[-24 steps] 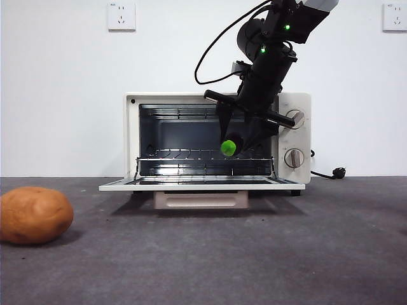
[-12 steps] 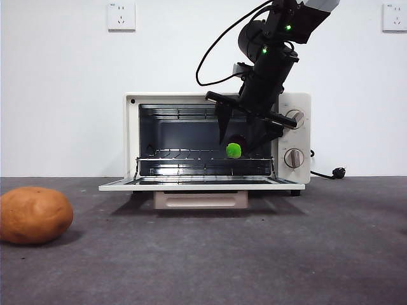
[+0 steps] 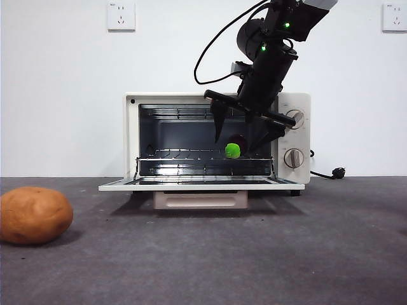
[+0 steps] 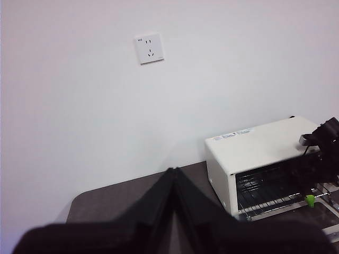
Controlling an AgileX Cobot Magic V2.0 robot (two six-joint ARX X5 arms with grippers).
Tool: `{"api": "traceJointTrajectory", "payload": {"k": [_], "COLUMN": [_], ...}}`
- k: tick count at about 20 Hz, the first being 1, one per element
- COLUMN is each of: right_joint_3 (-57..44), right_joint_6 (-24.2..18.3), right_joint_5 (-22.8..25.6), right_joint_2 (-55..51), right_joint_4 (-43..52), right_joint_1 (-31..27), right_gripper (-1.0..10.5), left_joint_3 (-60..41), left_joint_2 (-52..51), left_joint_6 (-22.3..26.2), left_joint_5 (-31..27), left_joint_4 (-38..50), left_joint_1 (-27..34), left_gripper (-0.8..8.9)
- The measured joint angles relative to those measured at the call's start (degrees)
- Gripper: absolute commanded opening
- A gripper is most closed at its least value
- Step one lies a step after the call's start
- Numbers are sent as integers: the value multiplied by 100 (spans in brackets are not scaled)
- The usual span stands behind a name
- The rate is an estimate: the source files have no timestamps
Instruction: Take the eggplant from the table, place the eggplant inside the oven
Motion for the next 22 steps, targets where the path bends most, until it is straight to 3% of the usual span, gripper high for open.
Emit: {"api": "traceJointTrajectory", "payload": {"k": [22], "right_joint_3": [1062], "right_joint_6": [-269], "right_joint_5": [15], "right_joint_2": [0], "right_joint_4": [-2140], "right_joint_1": [46], "right_gripper": [387], "left_joint_3": [0], "left_joint_2": [0], "left_joint_6": [7], "left_joint_5": [2], "left_joint_4": [0], "left_joint_1": [0], "left_gripper": [-6]}}
